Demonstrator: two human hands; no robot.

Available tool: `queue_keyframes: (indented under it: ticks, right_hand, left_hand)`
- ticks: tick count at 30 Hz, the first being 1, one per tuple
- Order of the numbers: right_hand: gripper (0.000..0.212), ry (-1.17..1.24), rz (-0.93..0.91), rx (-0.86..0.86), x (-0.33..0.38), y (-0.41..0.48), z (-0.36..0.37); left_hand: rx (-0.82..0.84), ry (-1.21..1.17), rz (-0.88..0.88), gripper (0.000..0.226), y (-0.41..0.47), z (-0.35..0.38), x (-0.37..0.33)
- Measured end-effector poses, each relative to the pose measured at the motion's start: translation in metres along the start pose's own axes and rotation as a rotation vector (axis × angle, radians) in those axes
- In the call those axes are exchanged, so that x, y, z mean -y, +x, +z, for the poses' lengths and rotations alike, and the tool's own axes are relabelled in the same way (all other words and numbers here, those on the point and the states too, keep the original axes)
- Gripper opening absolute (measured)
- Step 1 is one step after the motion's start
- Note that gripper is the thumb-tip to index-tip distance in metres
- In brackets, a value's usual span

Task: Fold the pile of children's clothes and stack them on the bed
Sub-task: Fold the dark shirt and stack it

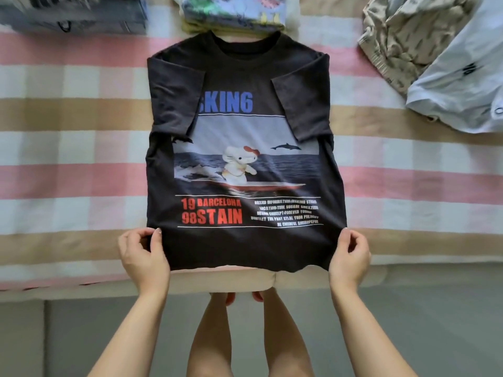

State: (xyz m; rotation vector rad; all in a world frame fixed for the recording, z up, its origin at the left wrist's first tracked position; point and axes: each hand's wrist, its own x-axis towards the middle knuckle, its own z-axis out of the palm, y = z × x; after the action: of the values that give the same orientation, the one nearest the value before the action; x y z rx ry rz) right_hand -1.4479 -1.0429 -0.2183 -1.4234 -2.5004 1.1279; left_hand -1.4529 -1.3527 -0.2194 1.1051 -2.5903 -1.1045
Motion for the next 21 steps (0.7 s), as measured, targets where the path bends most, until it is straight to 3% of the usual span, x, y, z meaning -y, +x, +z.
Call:
queue_keyframes:
  ticks: [4, 10, 17, 21]
  right_hand:
    - [0.020, -0.012, 0.023, 0.014, 0.000, 0.002, 0.001]
    - [0.014, 0.010, -0.013, 0.034, -0.002, -0.001, -0.004]
    - [0.014, 0.034, -0.095, 0.019, -0.009, 0.009, -0.018]
    - [0.014, -0.033, -0.094, 0.085, -0.014, 0.011, -0.015]
  left_hand:
    - [-0.014, -0.040, -0.083, 0.019, -0.001, 0.002, 0.001]
    - [-0.036, -0.024, -0.033, 0.001, -0.001, -0.002, -0.003]
    - [-0.066, -0.359, -0.127, 0.029, 0.005, -0.017, 0.009]
    - [-0.011, -0.182, -0.033, 0.016, 0.009, -0.017, 0.012]
